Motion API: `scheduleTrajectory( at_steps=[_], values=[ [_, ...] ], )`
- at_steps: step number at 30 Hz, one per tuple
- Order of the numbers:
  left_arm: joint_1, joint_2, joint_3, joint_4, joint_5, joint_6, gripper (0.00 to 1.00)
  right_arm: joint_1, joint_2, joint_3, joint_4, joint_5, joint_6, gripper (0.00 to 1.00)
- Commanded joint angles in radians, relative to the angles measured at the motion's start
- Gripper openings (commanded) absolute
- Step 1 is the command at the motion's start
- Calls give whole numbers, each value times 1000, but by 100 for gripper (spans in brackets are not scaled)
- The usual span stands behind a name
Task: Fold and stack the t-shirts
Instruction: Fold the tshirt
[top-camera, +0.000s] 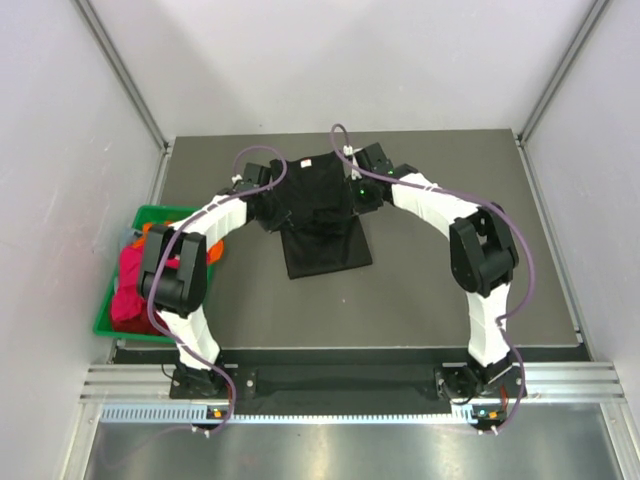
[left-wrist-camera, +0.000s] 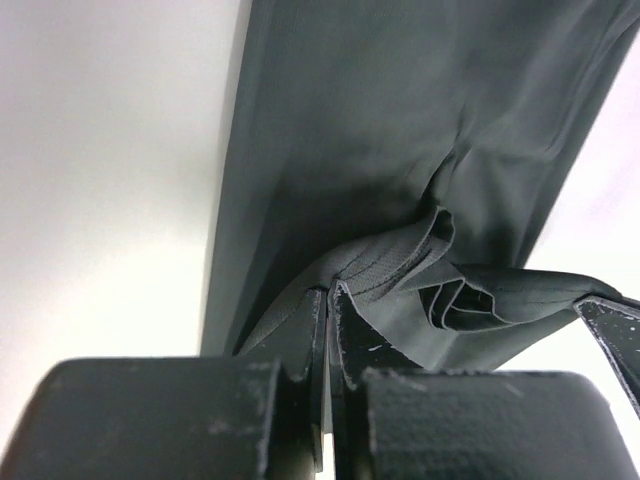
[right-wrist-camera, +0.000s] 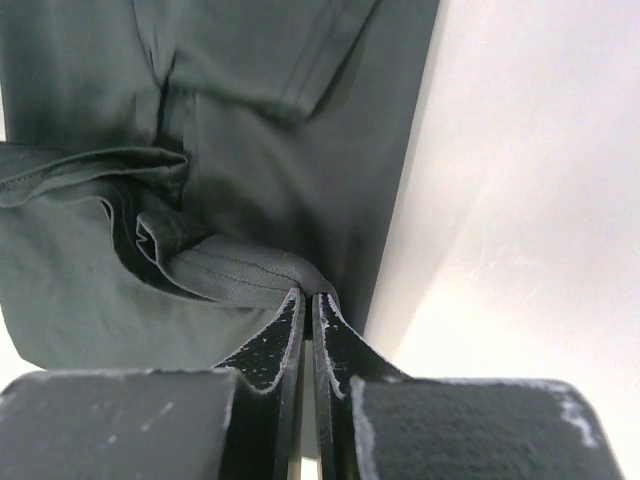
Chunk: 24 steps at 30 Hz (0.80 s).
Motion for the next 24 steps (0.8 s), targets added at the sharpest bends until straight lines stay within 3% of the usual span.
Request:
scheduleTrajectory(
  at_steps=[1, 13, 24],
  values=[
    [22, 26, 63, -12, 10, 24, 0, -24, 35, 93, 15, -37, -60, 0],
    [48, 104, 129, -30, -41, 15, 0, -46, 170, 262, 23, -77, -101, 0],
    [65, 149, 151, 0, -36, 12, 0, -70, 223, 305, 32, -55, -94, 0]
  ],
)
